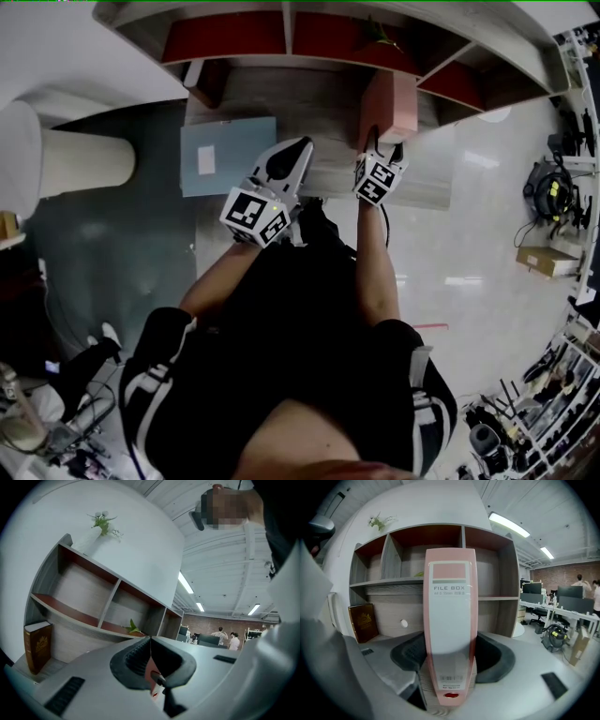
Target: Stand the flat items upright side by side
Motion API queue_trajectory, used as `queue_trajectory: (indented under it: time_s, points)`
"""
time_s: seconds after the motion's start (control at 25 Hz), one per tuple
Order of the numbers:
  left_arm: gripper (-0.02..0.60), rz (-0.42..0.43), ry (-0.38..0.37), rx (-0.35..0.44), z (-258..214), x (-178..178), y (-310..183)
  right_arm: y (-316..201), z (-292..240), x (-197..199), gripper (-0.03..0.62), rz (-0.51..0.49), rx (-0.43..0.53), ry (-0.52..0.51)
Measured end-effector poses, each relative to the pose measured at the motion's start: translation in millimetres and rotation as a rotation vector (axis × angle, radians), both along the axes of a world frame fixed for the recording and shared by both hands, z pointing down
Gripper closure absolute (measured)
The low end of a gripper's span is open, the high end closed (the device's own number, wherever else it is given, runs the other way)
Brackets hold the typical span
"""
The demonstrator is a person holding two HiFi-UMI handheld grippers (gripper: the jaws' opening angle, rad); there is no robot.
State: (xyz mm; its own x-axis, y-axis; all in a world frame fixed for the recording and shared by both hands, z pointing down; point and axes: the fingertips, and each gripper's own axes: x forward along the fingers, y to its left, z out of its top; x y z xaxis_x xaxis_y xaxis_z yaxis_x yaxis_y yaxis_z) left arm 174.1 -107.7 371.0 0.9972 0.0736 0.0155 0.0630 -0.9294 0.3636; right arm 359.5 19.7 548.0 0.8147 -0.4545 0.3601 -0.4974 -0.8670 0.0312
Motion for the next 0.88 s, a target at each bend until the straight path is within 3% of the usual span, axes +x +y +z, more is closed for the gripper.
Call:
queue_trajectory:
  time_s: [0.56,0.88]
  points:
    - [0.558,-0.027,-0.031,-0.011,11,37,-17,-15,27,28,0.295,-0.032,-0.02,-0.061]
    - [0.558,-0.029,-0.03,-0.017,13,29,-17,-15,24,26,0.28,-0.044,-0.01,-0.057]
